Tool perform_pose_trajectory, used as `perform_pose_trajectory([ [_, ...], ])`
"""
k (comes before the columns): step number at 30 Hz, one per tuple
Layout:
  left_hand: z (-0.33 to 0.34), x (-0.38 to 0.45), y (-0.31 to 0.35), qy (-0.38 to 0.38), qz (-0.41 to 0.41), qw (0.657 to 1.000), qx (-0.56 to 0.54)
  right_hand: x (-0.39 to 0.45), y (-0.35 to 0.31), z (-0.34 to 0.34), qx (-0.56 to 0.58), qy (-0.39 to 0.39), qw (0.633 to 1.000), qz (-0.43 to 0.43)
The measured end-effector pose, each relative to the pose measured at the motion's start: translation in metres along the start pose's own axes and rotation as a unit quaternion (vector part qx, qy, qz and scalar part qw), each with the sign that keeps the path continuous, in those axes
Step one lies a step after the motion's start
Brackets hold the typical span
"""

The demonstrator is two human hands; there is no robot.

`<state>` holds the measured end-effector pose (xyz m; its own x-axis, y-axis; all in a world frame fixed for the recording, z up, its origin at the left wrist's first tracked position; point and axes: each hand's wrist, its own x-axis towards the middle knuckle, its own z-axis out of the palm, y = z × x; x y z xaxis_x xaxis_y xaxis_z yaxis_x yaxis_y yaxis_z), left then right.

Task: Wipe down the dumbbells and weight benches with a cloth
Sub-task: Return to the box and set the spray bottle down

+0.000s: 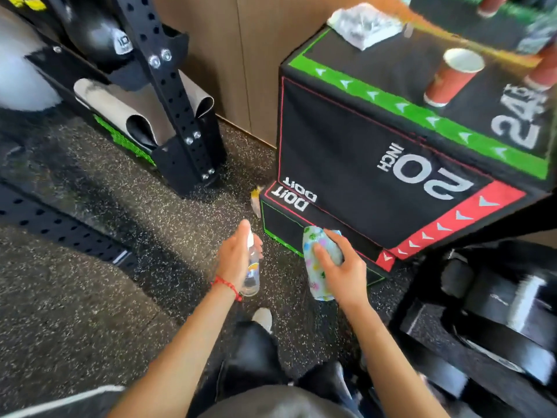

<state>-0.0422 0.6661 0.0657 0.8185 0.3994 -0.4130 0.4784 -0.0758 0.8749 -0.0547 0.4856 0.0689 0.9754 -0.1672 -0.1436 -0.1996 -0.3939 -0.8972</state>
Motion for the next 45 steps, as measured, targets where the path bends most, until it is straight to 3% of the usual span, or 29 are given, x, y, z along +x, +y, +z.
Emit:
perform_pose_trajectory([
  [5,0.012,0.053,0.062,-0.068,0.054,0.995,0.045,0.047,-0.029,0.008,0.029,0.075,0.997,0.021],
  [8,0.027,0.080,0.092,-0.072,0.081,0.993,0.043,0.071,-0.043,0.006,0.041,0.115,0.992,0.027],
  [16,0.084,0.138,0.157,-0.133,0.083,0.988,-0.016,0.145,-0.066,-0.018,0.052,0.197,0.979,0.029],
  [27,0.165,0.198,0.273,-0.173,0.189,0.962,-0.096,0.274,-0.105,-0.061,0.044,0.219,0.975,-0.006],
  [32,0.190,0.224,0.315,-0.179,0.197,0.955,-0.130,0.319,-0.119,-0.069,0.020,0.218,0.976,-0.001],
  [37,0.210,0.259,0.338,-0.186,0.254,0.943,-0.110,0.357,-0.126,-0.066,-0.004,0.225,0.974,0.010],
  [45,0.230,0.298,0.340,-0.204,0.260,0.940,-0.081,0.394,-0.120,-0.053,-0.067,0.234,0.966,0.091],
])
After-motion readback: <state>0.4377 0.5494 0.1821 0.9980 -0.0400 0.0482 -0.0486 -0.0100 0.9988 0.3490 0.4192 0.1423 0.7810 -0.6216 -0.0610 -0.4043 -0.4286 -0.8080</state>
